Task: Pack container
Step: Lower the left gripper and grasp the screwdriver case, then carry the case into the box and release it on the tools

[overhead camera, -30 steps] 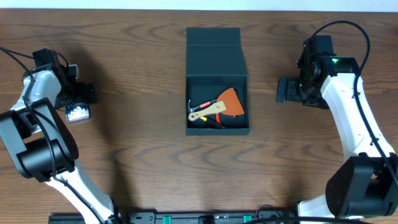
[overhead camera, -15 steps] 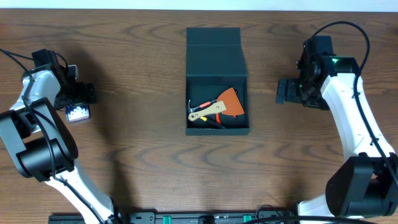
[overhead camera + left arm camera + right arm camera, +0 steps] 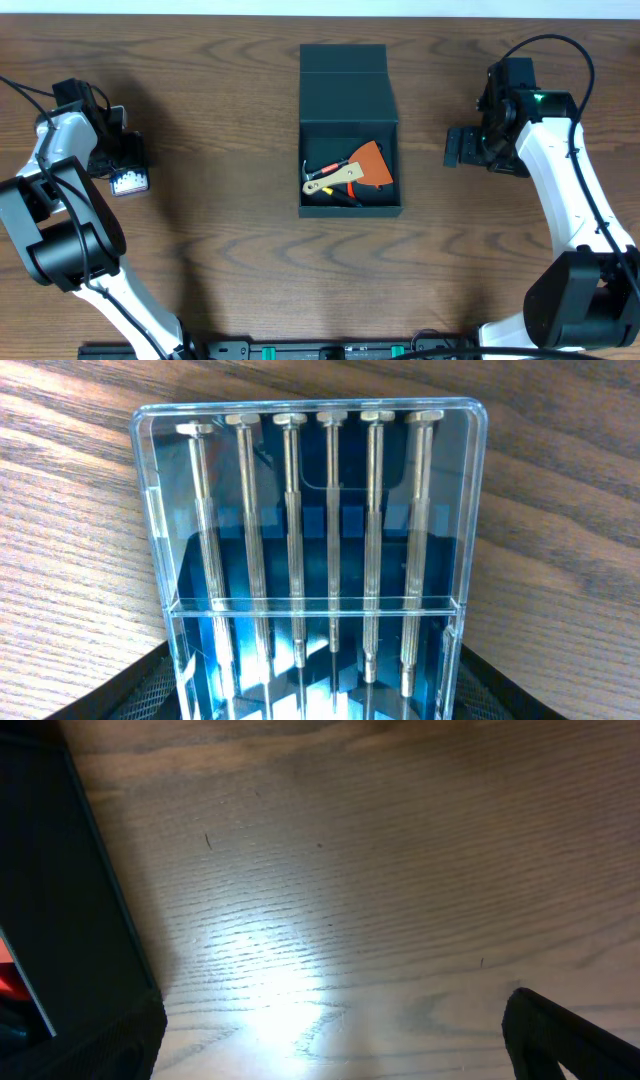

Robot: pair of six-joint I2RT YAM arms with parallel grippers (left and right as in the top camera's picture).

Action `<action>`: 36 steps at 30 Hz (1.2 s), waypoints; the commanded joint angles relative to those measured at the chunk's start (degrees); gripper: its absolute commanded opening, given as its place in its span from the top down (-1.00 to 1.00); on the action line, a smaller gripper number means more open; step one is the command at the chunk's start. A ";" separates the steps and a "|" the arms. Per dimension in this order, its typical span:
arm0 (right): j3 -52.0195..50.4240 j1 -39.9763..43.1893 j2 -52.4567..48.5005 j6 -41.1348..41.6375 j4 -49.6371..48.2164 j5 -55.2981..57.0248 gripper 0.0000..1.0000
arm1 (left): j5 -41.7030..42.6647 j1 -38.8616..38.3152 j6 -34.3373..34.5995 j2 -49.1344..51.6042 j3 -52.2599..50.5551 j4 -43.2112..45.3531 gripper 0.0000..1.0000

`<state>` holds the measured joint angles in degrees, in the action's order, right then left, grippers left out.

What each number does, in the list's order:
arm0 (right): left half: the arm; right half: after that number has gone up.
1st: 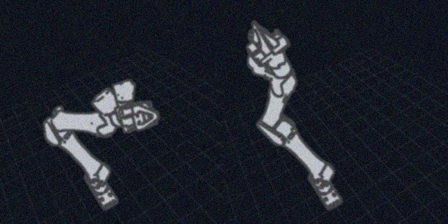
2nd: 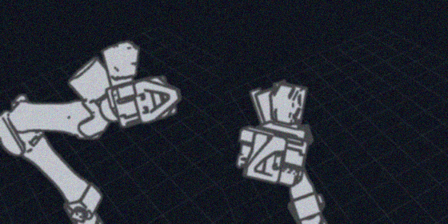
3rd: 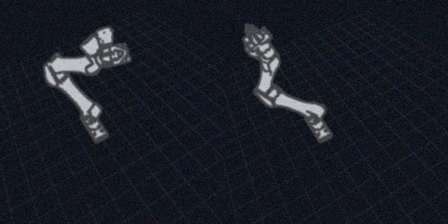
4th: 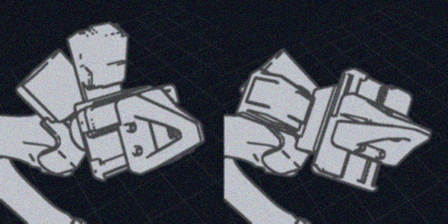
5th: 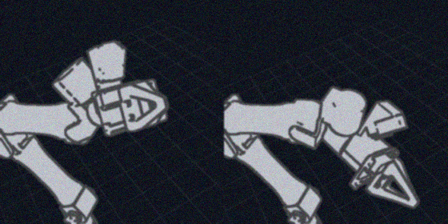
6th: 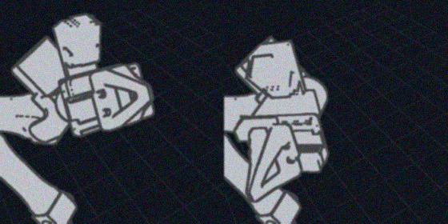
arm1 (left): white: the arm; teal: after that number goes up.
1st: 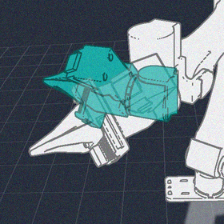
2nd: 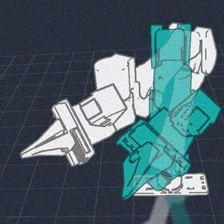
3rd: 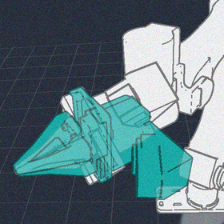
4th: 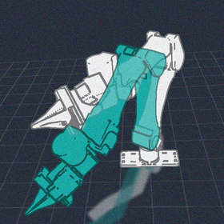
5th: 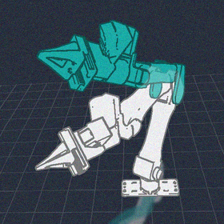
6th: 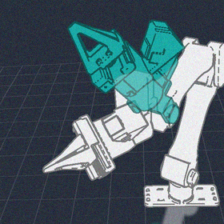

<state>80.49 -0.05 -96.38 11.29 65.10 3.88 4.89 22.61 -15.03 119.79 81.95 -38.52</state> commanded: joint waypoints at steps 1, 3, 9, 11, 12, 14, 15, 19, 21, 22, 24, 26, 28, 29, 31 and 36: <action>-0.33 0.50 -0.31 -0.63 0.09 0.20 -0.99 | -1.03 -0.02 -0.09 4.31 -1.90 -1.46 0.10; -0.35 0.50 -0.31 -0.63 0.15 0.20 -0.98 | -1.03 -0.02 -0.09 4.31 -1.90 -1.44 0.40; -0.33 0.50 -0.31 -0.66 0.28 0.20 -0.99 | -1.05 -0.02 0.83 3.96 -1.68 -1.49 0.89; -0.33 0.50 -0.31 -0.66 0.26 0.20 -0.98 | -1.03 -0.15 1.03 3.23 -1.40 -1.51 0.89; -0.33 0.50 -0.31 -0.68 0.26 0.20 -0.99 | -1.03 -0.24 1.20 2.54 -1.27 -1.51 0.89; -0.33 0.50 -0.31 -0.70 0.24 0.24 -0.99 | -1.03 -0.57 1.46 0.72 -0.85 -1.70 0.89; -0.33 0.50 -0.31 -0.70 0.22 0.24 -0.98 | -1.03 -0.83 1.75 -0.33 -0.52 -2.05 0.88; -0.33 0.50 -0.31 -0.68 0.02 0.22 -0.99 | -1.01 -2.64 2.05 -6.36 1.75 -5.79 0.89; -0.33 0.50 -0.31 -0.68 0.02 0.22 -0.99 | -0.94 -3.91 2.05 -9.49 2.75 -7.91 0.88; -0.33 0.50 -0.31 -0.70 0.02 0.22 -0.99 | -0.94 -4.72 2.03 -11.21 3.23 -9.07 0.89; -0.33 0.50 -0.31 -0.70 0.02 0.22 -0.98 | -0.81 -6.38 2.05 -14.34 4.24 -11.04 0.88; -0.33 0.50 -0.31 -0.70 0.02 0.22 -0.99 | -0.31 -8.46 2.05 -17.22 5.68 -13.35 0.89; -0.33 0.50 -0.31 -0.70 -0.09 0.24 -0.99 | 1.29 -11.06 2.05 -20.06 7.13 -15.06 0.88; -0.33 0.50 -0.31 -0.70 -0.13 0.22 -0.98 | 1.90 -12.39 2.03 -21.27 7.67 -15.43 0.89; -0.33 0.50 -0.31 -0.94 -0.17 0.22 -0.99 | 2.86 -15.74 2.03 -23.78 8.76 -15.69 0.89; -0.33 0.50 -0.31 -1.75 -0.17 0.24 -0.98 | 8.00 -26.73 -3.74 -27.52 10.93 -14.47 0.88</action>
<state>80.49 -0.05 -96.38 10.66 65.04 3.90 8.21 0.91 -14.41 93.76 91.35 -53.45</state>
